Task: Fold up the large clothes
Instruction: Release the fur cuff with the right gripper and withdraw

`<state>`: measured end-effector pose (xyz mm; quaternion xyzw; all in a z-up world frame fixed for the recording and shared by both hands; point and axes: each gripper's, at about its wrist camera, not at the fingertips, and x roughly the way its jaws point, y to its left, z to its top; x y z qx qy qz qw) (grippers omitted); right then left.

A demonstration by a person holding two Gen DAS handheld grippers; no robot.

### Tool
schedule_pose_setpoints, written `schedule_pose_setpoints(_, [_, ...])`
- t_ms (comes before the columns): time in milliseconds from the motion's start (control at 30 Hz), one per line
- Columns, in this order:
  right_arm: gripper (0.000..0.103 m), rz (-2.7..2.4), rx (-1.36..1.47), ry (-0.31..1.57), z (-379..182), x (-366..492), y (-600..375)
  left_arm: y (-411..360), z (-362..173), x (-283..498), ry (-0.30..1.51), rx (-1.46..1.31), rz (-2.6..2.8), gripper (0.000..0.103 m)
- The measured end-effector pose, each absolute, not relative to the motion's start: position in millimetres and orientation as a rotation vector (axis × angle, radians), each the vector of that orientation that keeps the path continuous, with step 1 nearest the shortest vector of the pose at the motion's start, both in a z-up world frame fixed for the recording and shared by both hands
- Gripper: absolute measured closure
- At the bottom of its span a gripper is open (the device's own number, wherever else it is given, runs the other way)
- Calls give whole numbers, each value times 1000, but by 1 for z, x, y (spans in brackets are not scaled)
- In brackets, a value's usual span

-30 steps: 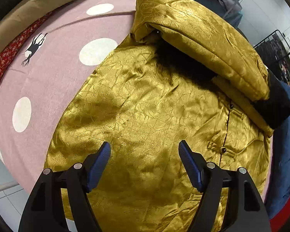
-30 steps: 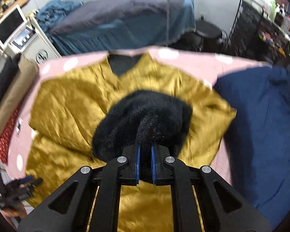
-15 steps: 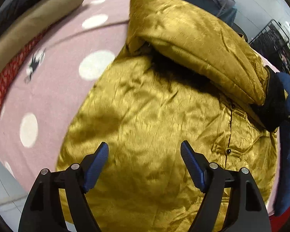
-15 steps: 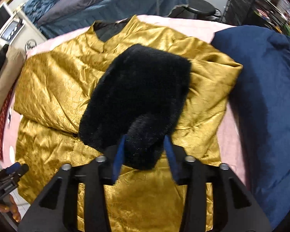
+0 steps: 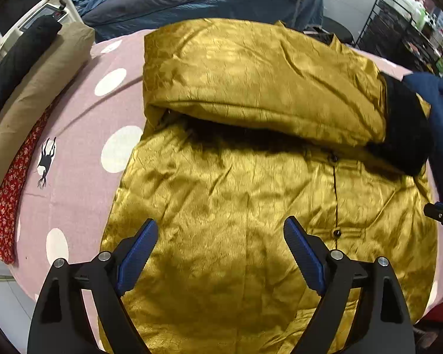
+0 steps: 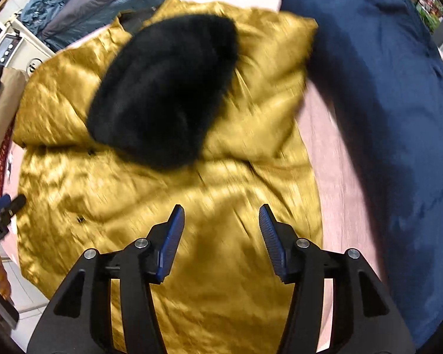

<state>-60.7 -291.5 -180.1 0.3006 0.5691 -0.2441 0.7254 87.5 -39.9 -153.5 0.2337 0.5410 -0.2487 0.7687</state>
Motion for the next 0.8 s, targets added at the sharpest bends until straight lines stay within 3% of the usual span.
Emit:
schedule_pose_setpoints(200, [50, -543, 725, 1311, -197, -100, -287, -16, -160, 87, 1209, 483, -594, 19])
schedule_pose_setpoints(567, [45, -559, 833, 1323, -210, -172, -284, 95, -171, 127, 1302, 410, -492, 15])
schedule_pose_setpoints(800, [44, -587, 980, 1272, -220, -223, -286, 140, -188, 136, 1443, 212, -550, 16])
